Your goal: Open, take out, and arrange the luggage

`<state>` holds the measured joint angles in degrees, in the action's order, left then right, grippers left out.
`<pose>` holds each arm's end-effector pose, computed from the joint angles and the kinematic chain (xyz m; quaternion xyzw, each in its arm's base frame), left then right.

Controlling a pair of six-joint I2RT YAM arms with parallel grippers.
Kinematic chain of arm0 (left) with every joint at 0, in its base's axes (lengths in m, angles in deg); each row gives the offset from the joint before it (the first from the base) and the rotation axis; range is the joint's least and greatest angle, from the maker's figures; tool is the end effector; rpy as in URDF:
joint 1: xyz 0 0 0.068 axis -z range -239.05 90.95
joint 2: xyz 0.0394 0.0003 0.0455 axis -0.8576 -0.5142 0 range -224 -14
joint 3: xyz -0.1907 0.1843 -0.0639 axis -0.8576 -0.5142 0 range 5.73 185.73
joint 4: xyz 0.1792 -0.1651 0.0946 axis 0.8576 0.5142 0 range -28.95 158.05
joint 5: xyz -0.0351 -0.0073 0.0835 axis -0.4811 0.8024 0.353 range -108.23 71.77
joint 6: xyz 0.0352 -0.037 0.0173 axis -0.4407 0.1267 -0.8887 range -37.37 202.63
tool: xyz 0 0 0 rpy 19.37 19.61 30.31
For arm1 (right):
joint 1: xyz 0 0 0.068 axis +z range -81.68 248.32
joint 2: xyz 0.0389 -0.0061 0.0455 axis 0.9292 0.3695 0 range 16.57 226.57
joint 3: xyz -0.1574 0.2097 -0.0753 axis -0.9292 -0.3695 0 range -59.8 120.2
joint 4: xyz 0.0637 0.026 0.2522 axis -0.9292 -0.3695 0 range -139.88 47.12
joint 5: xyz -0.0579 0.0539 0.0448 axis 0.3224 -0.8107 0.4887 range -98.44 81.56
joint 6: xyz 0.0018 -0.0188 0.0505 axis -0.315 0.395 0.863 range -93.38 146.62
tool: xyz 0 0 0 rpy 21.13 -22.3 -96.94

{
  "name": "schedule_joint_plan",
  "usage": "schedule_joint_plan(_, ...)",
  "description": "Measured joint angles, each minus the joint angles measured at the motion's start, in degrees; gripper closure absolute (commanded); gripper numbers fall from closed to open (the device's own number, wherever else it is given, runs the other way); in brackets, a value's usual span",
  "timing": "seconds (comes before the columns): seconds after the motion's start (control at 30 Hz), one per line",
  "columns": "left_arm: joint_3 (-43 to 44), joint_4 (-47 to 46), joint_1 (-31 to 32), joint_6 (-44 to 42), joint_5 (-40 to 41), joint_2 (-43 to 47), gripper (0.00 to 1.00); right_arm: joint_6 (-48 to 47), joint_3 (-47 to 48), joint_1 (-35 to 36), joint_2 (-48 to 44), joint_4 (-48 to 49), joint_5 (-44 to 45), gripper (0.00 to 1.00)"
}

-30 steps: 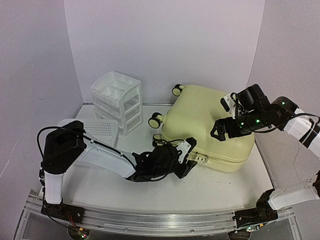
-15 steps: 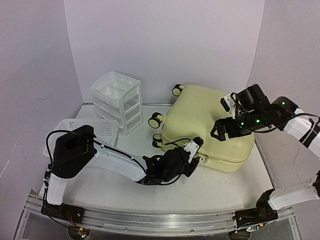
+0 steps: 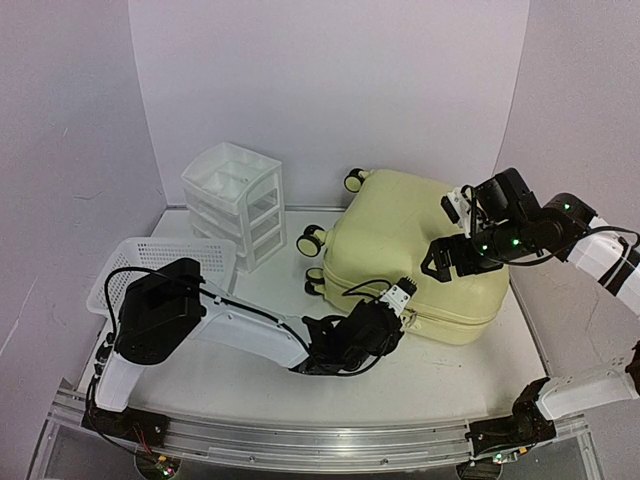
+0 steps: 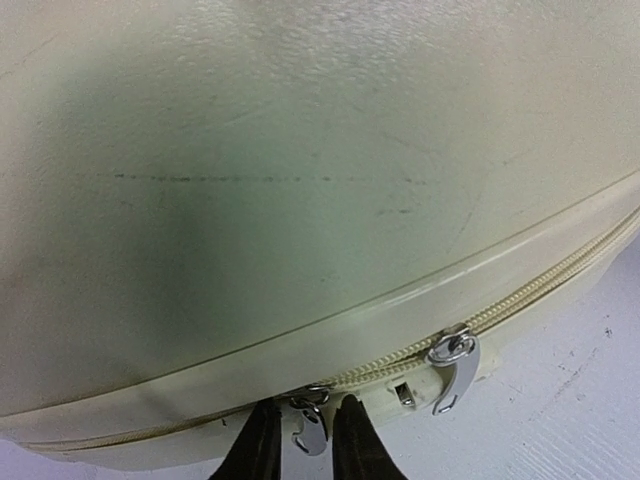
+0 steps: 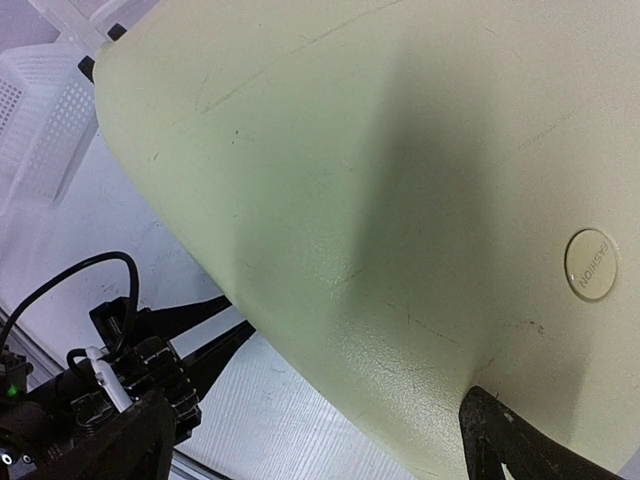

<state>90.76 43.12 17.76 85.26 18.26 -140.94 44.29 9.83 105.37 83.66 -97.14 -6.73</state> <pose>0.1336 -0.4768 0.1639 0.3442 0.7382 -0.1287 0.5658 0.1820 0.1360 0.3414 -0.1542 0.9319 0.1382 0.2977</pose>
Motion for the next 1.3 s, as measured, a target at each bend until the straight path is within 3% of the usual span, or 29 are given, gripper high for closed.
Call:
schedule_joint_plan(0.17,0.90,1.68,0.02,-0.94,1.31,-0.02,1.00,0.04,-0.02,0.00,0.00,0.02,-0.02,0.02)
schedule_joint_plan(0.47,0.85,2.16,0.11,-1.46,1.90,-0.04,1.00,0.22,-0.02,0.00,0.00,0.11,-0.04,0.02)
schedule_joint_plan(0.67,-5.73,0.55,-1.81,-0.57,0.07,4.15,1.00,0.20,-0.22,0.00,-0.02,0.35,0.00,0.02)
schedule_joint_plan(0.97,-17.42,1.97,-12.90,3.04,-11.69,14.34,1.00,0.15,-1.18,0.02,-0.61,1.66,0.11,0.02)
schedule_joint_plan(1.17,-18.56,2.21,-22.10,4.48,-23.12,15.93,1.00,-0.07,-1.44,0.02,-0.79,1.86,0.04,0.02)
schedule_joint_plan(1.3,-18.56,2.03,-24.41,3.39,-27.80,16.02,1.00,-0.50,-1.44,0.11,-0.79,1.86,0.02,0.02)
